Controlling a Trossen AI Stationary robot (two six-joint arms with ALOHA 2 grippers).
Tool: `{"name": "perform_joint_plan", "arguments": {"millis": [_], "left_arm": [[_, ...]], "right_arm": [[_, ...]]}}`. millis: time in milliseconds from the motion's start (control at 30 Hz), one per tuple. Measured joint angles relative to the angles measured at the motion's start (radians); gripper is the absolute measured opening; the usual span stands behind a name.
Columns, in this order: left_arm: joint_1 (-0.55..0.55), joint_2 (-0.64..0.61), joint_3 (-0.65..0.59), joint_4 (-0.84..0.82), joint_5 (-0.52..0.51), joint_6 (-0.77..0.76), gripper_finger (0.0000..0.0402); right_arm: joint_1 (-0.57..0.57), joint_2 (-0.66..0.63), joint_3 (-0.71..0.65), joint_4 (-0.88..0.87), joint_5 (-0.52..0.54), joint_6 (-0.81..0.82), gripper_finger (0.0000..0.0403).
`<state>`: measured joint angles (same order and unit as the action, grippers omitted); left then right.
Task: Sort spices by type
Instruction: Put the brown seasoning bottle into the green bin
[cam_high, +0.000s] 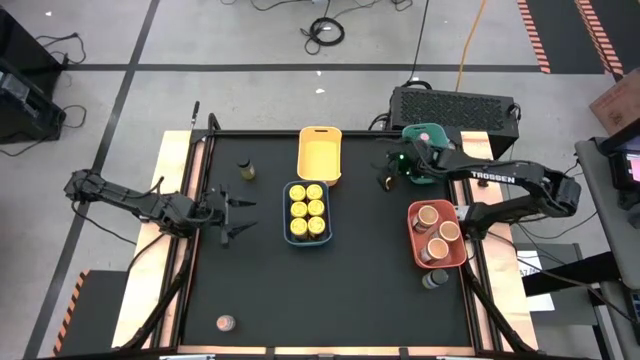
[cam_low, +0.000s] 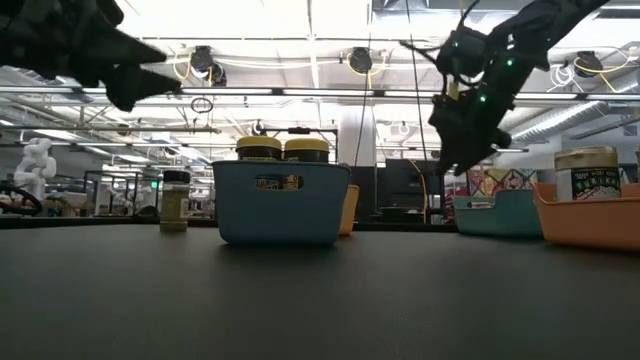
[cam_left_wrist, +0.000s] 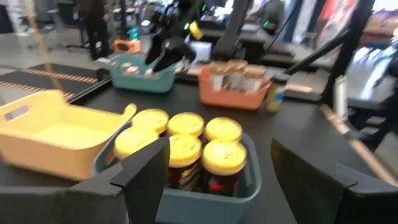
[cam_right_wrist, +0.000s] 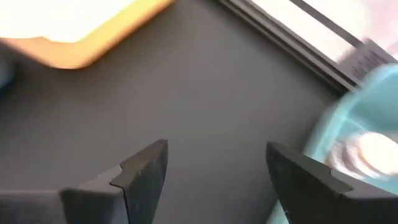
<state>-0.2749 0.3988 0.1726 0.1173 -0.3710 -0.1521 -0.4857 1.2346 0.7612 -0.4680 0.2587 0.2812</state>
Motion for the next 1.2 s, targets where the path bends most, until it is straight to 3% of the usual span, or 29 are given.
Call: {"name": "perform_joint_plan", "arguments": {"millis": [167,400,500,733,900,1200], "left_arm": [[0.0,0.0,0.023,0.062,0.103,-0.092,0.0281],[-0.049,0.061,0.059,-0.007,0.112,-0.184,0.0281],[-0.099,0.108,0.086,-0.032,0.114,-0.23,0.0281],[-0.25,0.243,0.281,-0.309,0.114,-0.43,0.0275],[-0.395,0.379,0.421,-0.413,0.124,-0.564,0.0249],[-0.555,0.574,0.537,-0.455,0.134,-0.772,0.0219]], "right_arm": [[0.118,0.0,0.0,0.067,-0.004,-0.019,0.0265],[0.336,0.0,0.0,0.204,-0.004,-0.044,0.0265],[0.418,0.0,0.0,0.288,-0.004,-0.046,0.0265],[0.574,0.0,0.0,0.463,0.008,-0.05,0.0265],[0.66,0.008,0.0,0.533,0.088,-0.062,0.0265],[0.734,0.136,0.0,0.819,0.134,-0.111,0.0265]]}}
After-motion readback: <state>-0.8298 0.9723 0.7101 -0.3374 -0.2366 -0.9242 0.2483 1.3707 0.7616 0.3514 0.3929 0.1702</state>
